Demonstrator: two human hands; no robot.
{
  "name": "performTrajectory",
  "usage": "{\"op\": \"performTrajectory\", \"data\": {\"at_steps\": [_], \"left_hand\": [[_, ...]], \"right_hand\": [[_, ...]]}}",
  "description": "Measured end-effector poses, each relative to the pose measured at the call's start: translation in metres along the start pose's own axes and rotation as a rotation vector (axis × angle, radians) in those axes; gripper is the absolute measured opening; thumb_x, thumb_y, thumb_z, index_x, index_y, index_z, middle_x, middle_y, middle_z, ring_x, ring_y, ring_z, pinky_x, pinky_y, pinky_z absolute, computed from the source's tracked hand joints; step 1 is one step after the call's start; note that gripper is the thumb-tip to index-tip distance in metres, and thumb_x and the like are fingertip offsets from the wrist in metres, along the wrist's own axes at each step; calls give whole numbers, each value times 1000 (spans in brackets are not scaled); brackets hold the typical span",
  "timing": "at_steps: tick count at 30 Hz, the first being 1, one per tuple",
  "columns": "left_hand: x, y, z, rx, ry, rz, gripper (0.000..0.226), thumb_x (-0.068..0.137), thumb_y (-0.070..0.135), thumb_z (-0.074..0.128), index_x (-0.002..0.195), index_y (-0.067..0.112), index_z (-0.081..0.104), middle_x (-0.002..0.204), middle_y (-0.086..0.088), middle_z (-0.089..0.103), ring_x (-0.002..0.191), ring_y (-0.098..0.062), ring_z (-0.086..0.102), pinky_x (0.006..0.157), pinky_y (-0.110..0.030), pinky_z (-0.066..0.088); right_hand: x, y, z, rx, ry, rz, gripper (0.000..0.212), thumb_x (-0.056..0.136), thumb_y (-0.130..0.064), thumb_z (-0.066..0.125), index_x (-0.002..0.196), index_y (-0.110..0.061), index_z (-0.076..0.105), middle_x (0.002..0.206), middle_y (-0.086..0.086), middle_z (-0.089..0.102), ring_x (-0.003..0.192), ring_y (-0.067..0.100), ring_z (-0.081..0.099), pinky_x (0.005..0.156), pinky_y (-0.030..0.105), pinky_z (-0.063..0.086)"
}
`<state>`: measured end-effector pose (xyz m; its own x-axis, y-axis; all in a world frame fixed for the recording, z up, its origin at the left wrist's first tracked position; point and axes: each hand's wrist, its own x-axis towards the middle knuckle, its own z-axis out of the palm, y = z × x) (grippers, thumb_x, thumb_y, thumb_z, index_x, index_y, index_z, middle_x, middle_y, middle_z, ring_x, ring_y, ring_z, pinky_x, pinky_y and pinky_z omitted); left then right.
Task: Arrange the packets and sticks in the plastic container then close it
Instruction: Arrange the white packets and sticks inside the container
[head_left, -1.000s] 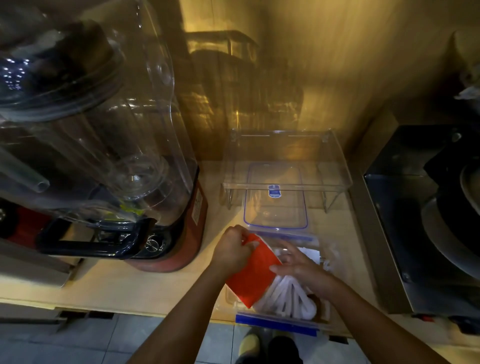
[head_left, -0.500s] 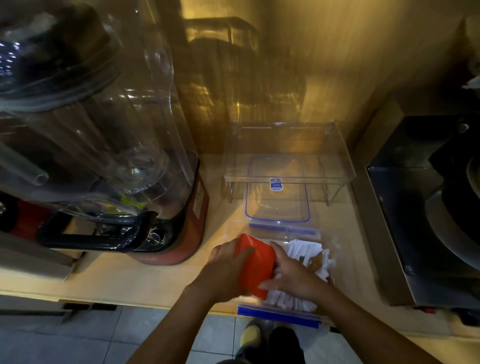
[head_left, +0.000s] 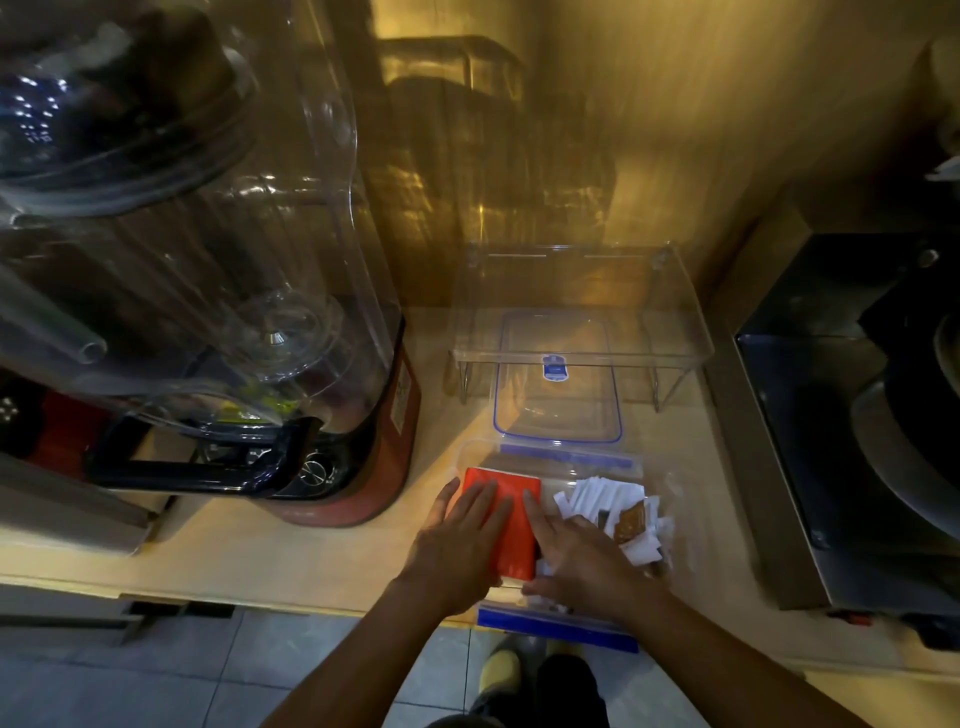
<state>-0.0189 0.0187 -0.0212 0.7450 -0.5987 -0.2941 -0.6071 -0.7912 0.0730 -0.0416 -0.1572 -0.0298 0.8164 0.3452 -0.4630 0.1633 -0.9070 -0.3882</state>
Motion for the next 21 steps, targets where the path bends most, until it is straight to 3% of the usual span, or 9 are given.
{"op": "performTrajectory", "data": {"at_steps": [4,7,12,15,17,18,21], "left_hand": [[-2,-1,2,-25,48,5,75,91,39,51,150,22,8,161,-5,11,148,-21,5,112,-43,-18],[-3,-1,3,-34,66,6,71,92,37,49,150,23,11,160,-4,13,148,-20,6,112,-42,-18],[-3,-2,5,-42,88,-5,72,90,41,52,149,25,14,160,-1,17,148,-18,9,111,-40,-19],[-2,-3,4,-40,77,2,72,89,42,51,149,25,15,160,-2,17,148,-18,10,110,-39,-20],[-2,-3,2,-35,71,6,71,90,41,51,149,24,15,160,-2,17,148,-18,10,111,-39,-19],[-1,-3,2,-35,68,8,71,90,41,51,149,23,16,160,-3,17,148,-18,11,111,-40,-19],[0,-1,-1,-38,52,5,72,90,41,52,149,23,15,159,-3,19,147,-19,13,114,-42,-14]], "right_hand": [[3,5,8,-37,84,13,95,87,-51,51,148,-16,-13,149,11,38,124,29,44,104,39,32],[6,6,12,-71,128,8,94,87,-53,51,148,-17,-11,140,9,50,120,28,46,104,36,30],[8,12,8,37,50,16,95,85,-51,55,148,-25,-10,141,8,48,126,30,40,106,40,30],[0,20,1,162,156,-96,64,90,-37,53,146,-26,24,124,4,62,112,22,52,99,35,39],[-2,31,-7,167,277,-168,36,88,-20,54,124,-21,54,108,4,69,100,20,61,91,32,44],[-2,37,-12,91,288,-170,31,86,-16,55,116,-19,60,108,5,69,103,21,61,91,31,42],[-4,50,-22,-211,175,-138,32,87,-18,51,117,-23,61,125,1,59,123,19,45,102,34,27]]}}
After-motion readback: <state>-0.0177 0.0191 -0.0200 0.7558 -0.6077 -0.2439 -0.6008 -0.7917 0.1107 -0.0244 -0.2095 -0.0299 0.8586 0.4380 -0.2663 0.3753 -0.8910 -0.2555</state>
